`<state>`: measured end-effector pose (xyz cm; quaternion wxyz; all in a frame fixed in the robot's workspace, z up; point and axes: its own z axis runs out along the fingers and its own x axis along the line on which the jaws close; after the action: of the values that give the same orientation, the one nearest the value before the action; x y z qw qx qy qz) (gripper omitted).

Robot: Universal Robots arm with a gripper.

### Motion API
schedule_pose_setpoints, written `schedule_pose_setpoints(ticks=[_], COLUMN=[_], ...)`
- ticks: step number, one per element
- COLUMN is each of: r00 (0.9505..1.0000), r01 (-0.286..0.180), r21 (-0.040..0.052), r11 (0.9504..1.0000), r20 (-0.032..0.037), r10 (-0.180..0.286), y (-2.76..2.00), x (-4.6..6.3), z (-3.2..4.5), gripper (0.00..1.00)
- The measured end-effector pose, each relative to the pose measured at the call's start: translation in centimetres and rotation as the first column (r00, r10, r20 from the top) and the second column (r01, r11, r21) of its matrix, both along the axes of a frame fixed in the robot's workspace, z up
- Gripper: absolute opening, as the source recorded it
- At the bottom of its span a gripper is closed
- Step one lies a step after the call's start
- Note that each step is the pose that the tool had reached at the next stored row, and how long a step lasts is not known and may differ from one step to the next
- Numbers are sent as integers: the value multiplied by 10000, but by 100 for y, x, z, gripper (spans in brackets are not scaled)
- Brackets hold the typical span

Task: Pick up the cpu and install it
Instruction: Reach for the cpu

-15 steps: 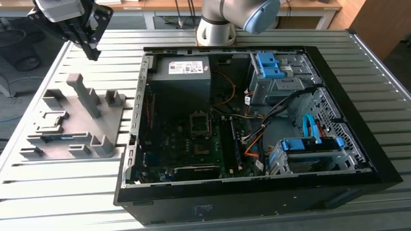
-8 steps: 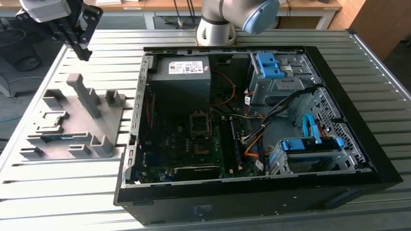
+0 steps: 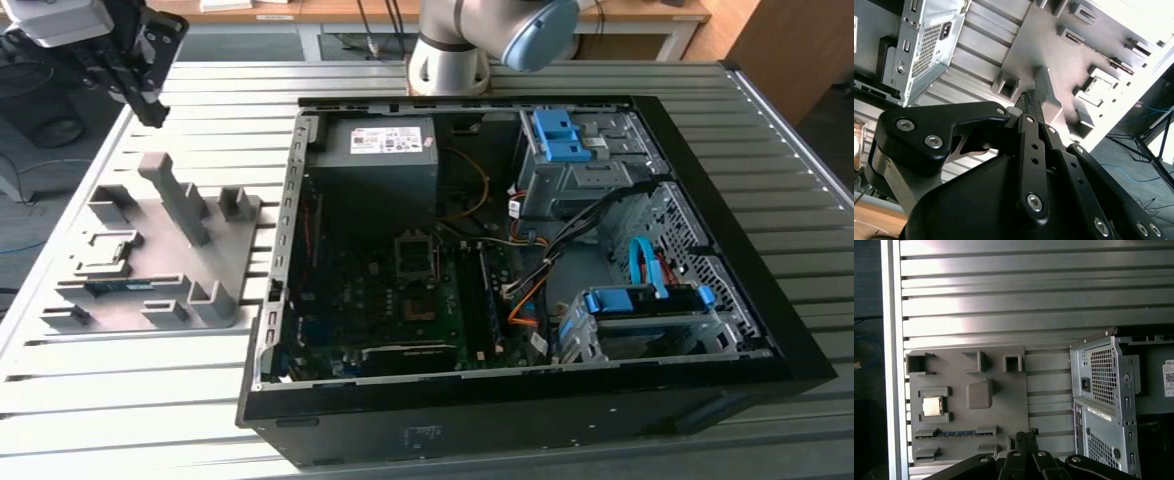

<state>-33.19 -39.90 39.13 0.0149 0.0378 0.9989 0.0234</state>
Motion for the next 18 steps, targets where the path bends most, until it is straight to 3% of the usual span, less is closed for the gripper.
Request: schedule_pose_setpoints(ticks=[18], r00=[10000], r01=[0], r21=[-1], r11=[10000], r20=[0], r10=[0], y=[8], x=[-577], z=[-61], gripper=[10])
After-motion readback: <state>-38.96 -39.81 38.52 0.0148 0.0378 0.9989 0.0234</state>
